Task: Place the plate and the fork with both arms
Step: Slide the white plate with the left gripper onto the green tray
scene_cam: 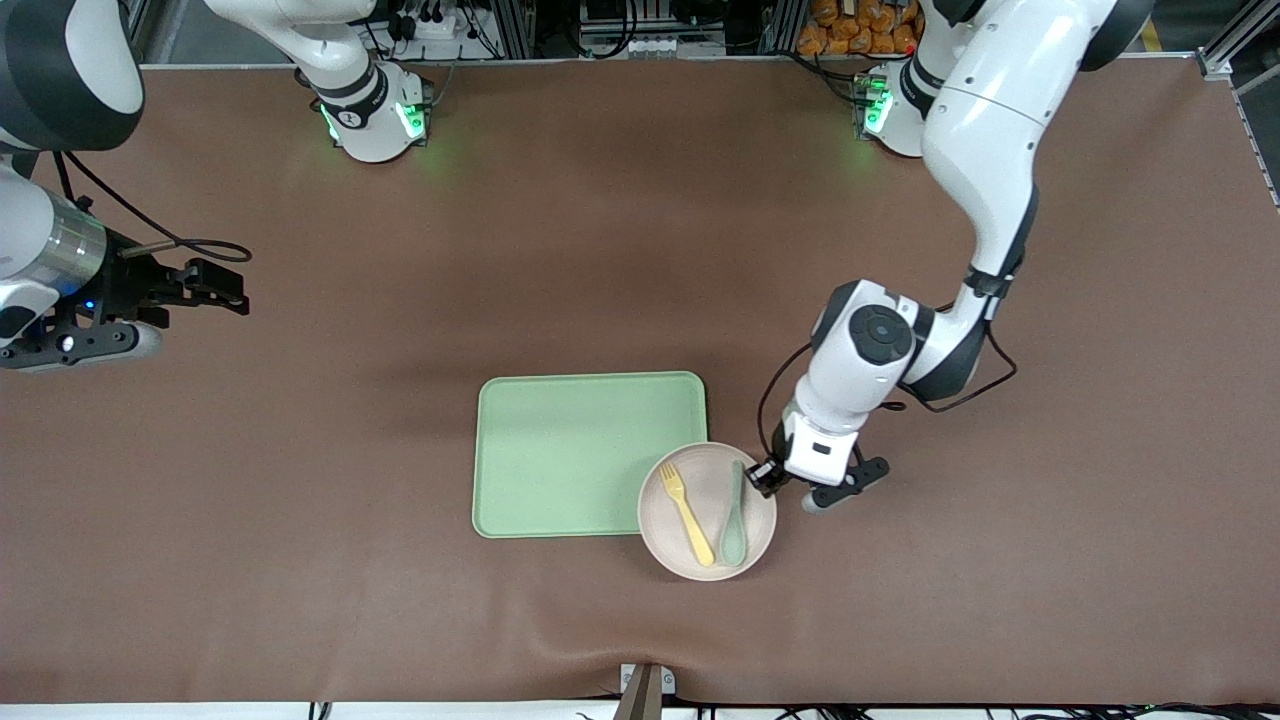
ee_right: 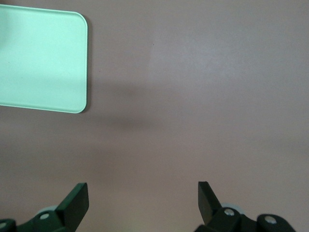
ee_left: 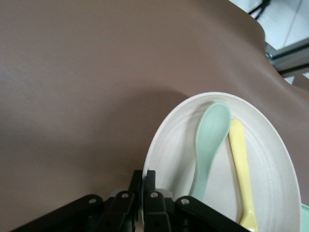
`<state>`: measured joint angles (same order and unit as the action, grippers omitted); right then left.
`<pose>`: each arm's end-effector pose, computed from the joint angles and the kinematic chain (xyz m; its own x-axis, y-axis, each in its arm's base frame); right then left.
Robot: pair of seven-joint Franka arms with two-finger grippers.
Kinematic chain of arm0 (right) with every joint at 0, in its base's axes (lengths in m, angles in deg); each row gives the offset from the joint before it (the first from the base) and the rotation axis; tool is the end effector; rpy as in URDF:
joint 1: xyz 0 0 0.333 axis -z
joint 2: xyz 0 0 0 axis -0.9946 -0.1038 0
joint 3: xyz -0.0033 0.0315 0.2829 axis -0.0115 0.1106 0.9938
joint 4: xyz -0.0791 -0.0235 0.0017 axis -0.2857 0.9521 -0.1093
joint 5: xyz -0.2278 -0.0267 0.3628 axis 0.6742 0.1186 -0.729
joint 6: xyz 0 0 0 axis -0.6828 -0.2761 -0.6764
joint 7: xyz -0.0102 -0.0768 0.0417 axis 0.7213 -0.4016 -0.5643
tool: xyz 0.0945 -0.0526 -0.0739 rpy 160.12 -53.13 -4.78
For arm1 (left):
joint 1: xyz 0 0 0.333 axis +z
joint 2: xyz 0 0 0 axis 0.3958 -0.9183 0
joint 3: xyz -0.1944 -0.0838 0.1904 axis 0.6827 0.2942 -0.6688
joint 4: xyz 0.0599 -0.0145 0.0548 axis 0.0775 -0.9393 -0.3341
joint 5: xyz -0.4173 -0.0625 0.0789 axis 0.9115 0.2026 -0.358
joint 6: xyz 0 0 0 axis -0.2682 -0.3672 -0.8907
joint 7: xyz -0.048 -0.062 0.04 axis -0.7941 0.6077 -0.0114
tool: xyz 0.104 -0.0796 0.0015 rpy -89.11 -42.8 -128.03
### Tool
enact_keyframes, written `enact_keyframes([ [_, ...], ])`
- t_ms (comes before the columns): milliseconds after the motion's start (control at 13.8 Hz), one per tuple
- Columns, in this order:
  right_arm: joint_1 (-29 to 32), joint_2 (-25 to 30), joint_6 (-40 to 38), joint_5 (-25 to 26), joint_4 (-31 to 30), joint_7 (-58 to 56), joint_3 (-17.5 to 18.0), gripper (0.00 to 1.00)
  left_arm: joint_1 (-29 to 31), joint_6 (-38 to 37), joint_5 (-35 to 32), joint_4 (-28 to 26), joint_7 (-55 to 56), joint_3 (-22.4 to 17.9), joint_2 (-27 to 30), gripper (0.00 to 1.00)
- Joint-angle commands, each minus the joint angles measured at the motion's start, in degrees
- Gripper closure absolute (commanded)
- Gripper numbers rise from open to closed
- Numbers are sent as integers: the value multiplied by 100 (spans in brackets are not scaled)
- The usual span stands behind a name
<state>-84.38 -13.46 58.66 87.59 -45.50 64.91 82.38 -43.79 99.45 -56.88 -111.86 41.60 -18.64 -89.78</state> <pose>0.6170 0.0400 0.4995 0.9854 0.1355 -0.1033 0.1309 -0.9901 -0.0503 0.6696 -0.3505 0.1943 0.8543 0.4848 0.1876 0.4081 -0.8490 0.3355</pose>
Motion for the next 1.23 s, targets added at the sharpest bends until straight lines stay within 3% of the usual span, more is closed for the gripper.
enact_keyframes([
  [0, -46, -57, 130, 153, 31, 195, -7, 0, -499, -6, -144, 433, 336, -313, -262, 100],
  [580, 34, -197, 359, 110, 31, 415, -7, 0, -1502, -225, -171, -5, 1373, -481, -237, 100],
  [870, -150, -443, 500, -110, 31, 511, -7, 0, -1486, -420, -171, -32, 1409, -481, -237, 100],
  [1160, -554, -566, 807, -101, 31, 1310, -7, 0, -1459, -419, -171, -23, 1540, -490, -289, 100],
])
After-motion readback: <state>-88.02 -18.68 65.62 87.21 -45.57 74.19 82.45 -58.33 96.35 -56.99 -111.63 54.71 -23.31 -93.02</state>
